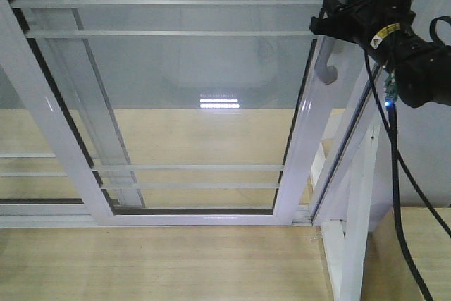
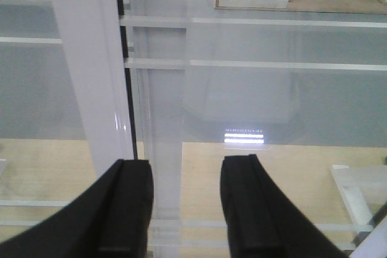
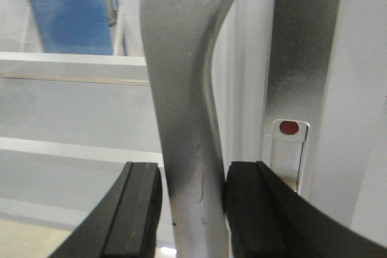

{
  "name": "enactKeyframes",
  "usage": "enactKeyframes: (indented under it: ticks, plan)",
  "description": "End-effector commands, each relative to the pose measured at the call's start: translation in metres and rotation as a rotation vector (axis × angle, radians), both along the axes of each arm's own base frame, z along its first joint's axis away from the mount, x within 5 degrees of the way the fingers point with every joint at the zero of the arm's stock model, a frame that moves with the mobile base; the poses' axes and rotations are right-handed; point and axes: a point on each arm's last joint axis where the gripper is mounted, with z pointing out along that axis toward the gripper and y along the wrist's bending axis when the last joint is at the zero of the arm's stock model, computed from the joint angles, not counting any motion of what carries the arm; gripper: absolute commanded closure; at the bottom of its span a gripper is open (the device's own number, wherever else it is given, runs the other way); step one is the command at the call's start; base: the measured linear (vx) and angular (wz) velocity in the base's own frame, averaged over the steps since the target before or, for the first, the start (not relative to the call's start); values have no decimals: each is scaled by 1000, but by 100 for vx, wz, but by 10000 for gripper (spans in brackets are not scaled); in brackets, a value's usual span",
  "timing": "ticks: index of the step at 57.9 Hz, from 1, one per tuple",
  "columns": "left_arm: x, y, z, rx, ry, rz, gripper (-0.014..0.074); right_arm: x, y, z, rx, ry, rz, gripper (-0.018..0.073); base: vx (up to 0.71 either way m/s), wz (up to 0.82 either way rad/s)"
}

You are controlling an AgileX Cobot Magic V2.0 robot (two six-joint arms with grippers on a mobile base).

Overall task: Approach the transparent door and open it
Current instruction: 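Pull the handle with the right gripper, sliding the door away from the frame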

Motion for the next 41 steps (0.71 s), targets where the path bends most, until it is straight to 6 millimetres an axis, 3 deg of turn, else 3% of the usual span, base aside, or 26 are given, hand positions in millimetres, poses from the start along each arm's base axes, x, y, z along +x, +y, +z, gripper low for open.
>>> enactKeyframes:
  ticks: [1, 34, 41]
  plan:
    - [2, -1, 17, -10, -110, -6, 188, -10, 30, 39, -18, -209, 146, 236, 0, 0]
    - [2, -1, 17, -10, -110, -6, 188, -35, 112, 56, 0, -253, 354, 236, 0, 0]
    - [2, -1, 17, -10, -110, -6, 188, -43, 116, 64, -23, -217, 352, 236, 0, 0]
